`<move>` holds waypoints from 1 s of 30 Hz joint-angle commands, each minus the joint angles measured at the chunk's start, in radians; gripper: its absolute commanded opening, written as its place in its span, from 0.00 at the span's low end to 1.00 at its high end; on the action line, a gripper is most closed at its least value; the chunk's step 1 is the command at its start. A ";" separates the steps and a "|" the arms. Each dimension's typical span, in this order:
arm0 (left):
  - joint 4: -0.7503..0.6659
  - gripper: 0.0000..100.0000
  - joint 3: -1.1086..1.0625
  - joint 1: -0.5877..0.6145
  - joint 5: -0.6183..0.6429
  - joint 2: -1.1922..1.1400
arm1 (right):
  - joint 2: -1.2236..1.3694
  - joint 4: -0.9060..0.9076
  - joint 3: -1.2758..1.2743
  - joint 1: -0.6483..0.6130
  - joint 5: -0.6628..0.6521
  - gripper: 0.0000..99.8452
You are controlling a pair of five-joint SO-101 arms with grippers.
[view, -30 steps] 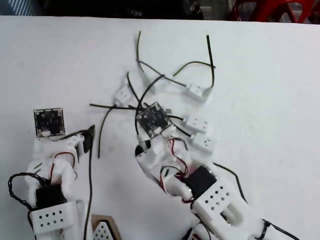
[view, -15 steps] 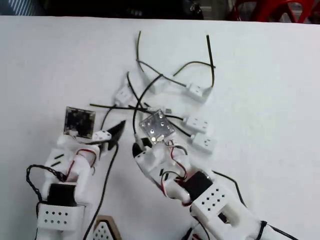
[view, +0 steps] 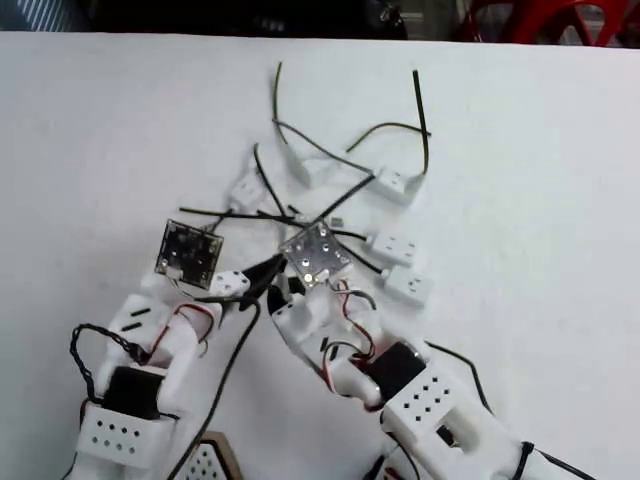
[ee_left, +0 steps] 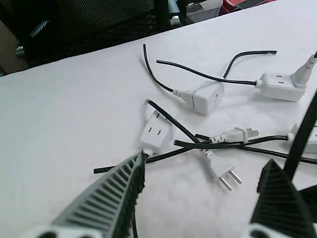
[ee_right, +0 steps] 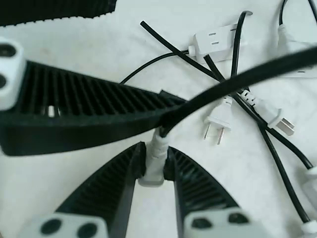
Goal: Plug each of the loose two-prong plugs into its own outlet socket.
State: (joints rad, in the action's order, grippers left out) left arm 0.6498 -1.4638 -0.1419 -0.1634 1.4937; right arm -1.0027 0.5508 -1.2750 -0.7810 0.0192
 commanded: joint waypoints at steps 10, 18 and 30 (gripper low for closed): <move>0.021 0.36 0.015 -0.102 -0.080 0.010 | -0.021 -0.018 -0.006 -0.005 -0.011 0.02; 0.018 0.35 0.025 0.016 -0.077 0.012 | -0.021 -0.019 -0.002 0.025 -0.011 0.02; 0.143 0.36 0.137 0.193 -0.086 0.002 | -0.013 -0.042 0.095 0.317 0.092 0.02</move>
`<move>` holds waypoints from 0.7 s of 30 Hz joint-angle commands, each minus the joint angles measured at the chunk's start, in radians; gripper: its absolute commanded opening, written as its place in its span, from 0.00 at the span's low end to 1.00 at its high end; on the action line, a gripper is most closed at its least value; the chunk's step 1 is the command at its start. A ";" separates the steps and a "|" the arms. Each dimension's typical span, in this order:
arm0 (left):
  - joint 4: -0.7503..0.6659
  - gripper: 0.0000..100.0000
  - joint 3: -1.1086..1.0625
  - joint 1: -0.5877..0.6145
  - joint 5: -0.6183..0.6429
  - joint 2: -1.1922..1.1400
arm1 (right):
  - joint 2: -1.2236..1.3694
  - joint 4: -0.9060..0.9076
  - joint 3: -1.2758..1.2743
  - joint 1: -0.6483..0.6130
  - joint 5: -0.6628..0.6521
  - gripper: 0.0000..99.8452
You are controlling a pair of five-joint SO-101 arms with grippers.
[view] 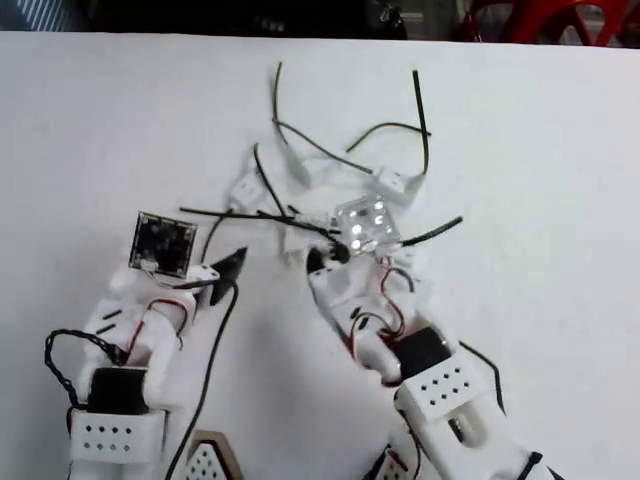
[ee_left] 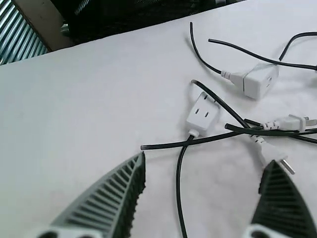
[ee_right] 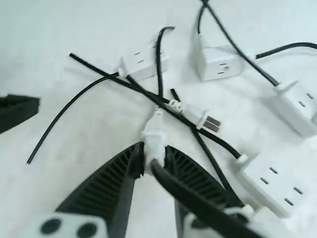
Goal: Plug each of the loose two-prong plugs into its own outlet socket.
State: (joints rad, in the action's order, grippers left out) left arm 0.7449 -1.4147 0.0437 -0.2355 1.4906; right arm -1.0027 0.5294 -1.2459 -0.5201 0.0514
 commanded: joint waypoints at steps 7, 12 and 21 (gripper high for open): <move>0.058 0.38 0.189 0.005 -0.069 -0.088 | -0.012 -0.035 0.069 0.110 0.106 0.02; 0.063 0.40 0.391 0.008 -0.083 -0.417 | -0.012 -0.035 0.069 0.110 0.106 0.02; 0.055 0.40 0.813 0.008 -0.318 -1.063 | -0.012 -0.035 0.068 0.108 0.103 0.02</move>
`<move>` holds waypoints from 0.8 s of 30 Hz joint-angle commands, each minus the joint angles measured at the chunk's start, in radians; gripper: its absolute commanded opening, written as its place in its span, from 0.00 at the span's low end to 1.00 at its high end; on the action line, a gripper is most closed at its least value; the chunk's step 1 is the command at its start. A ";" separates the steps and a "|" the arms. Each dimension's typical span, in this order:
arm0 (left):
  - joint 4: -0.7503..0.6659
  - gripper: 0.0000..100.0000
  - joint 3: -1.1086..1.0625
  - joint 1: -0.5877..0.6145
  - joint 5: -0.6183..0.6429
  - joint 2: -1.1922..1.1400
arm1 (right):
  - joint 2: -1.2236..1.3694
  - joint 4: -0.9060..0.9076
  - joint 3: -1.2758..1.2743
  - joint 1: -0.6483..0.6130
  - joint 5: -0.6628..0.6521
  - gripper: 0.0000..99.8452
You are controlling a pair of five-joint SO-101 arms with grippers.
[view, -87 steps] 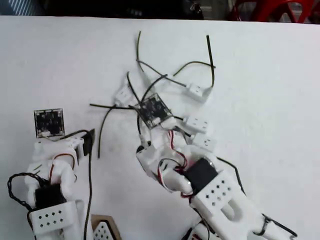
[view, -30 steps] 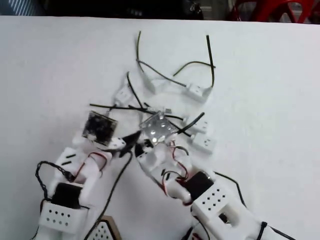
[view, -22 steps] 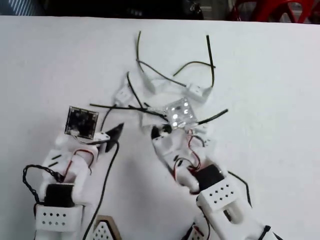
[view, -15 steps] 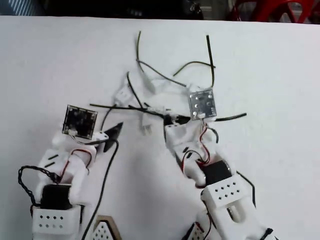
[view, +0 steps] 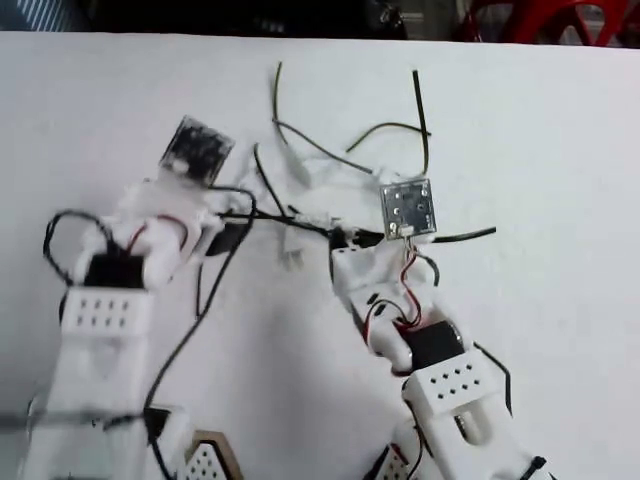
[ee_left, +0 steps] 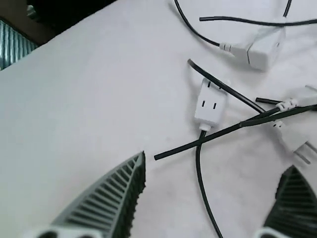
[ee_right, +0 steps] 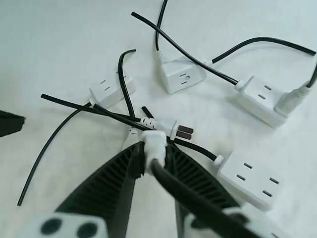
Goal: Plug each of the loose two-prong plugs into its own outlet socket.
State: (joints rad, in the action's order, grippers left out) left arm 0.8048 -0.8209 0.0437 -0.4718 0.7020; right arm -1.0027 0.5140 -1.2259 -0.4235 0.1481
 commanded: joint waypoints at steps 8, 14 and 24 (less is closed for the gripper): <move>-0.005 0.40 0.523 0.001 -0.138 -0.679 | -0.012 -0.019 0.048 0.007 0.005 0.02; -0.005 0.40 0.700 0.001 -0.138 -0.894 | -0.012 -0.019 0.048 0.007 0.005 0.02; -0.005 0.38 0.927 0.001 -0.133 -1.178 | -0.012 -0.019 0.048 0.007 0.003 0.02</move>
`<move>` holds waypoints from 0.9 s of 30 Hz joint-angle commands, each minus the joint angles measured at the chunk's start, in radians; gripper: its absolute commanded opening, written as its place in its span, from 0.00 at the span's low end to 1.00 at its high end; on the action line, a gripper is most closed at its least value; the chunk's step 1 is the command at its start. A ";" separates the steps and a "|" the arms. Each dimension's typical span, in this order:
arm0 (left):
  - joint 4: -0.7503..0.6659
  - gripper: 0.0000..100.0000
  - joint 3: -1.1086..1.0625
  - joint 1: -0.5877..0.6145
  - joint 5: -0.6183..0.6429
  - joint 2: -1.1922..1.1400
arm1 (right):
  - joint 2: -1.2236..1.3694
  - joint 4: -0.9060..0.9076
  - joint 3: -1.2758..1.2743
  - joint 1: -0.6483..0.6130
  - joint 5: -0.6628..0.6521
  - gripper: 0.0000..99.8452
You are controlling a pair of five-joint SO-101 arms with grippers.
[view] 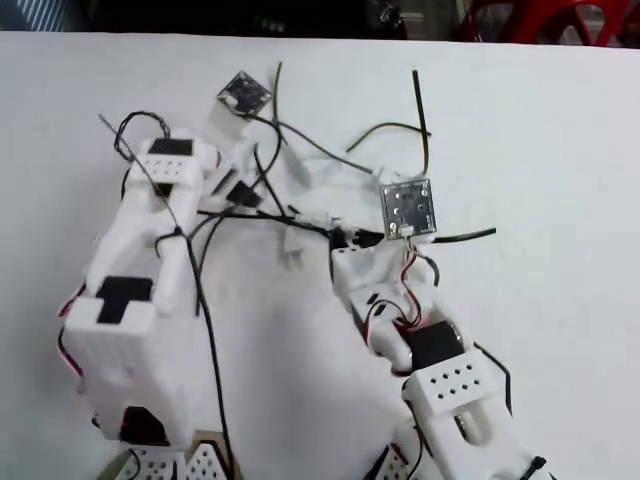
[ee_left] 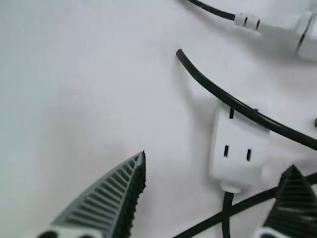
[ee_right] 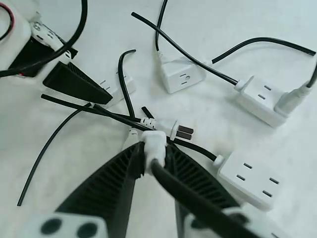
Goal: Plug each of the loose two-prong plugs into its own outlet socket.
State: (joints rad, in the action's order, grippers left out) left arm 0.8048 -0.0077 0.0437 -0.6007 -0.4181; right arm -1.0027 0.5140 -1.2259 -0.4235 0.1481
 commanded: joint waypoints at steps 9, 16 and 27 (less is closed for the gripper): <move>0.002 0.24 0.160 -0.070 -0.011 -0.165 | -0.012 -0.019 0.048 0.007 0.003 0.02; 0.084 0.17 0.195 -0.073 -0.011 -0.156 | -0.012 -0.019 0.040 0.005 0.003 0.02; 0.531 0.02 0.545 -0.056 -0.005 -0.156 | -0.012 -0.019 0.038 0.005 0.003 0.02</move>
State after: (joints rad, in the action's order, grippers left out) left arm 1.1838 0.3560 -0.0192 -0.6007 -0.5946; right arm -1.0027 0.5140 -1.2259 -0.4235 0.1481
